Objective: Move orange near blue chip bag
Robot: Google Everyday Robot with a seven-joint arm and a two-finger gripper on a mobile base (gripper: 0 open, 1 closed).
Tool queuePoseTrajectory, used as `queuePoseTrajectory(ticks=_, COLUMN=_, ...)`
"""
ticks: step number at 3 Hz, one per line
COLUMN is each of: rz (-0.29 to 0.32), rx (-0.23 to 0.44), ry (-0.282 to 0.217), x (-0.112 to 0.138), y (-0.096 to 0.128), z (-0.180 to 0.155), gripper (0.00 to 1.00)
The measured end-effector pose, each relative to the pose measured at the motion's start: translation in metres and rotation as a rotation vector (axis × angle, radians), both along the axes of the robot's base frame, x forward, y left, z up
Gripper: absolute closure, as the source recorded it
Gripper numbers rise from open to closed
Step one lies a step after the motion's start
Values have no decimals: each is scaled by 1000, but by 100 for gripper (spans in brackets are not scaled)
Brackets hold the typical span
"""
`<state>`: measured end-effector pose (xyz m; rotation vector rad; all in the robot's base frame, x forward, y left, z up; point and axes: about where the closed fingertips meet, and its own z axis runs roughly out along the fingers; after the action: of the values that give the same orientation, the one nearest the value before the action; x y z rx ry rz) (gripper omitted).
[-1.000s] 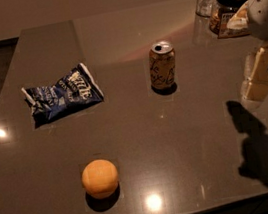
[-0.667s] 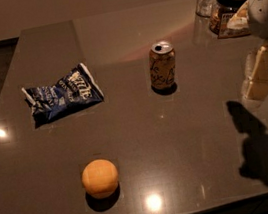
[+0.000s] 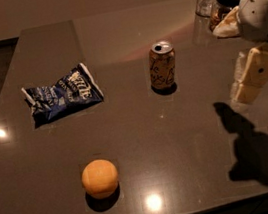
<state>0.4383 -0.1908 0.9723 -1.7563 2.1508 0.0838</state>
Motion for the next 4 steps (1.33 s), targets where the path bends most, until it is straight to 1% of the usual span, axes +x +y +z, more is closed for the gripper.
queuePoseTrajectory(ticks=1, rz=69, rx=121, ry=29, x=-12, y=42, z=-3, gripper=0)
queuePoseTrajectory(ticks=2, rz=178, rx=227, ry=56, x=-38, y=109, z=-5, gripper=0)
queuePoseTrajectory(ticks=3, rz=238, rx=270, ry=76, x=-54, y=145, z=-11, gripper=0)
queuePoseTrajectory(ticks=4, rz=307, rx=264, ry=74, x=-81, y=186, z=-26, gripper=0)
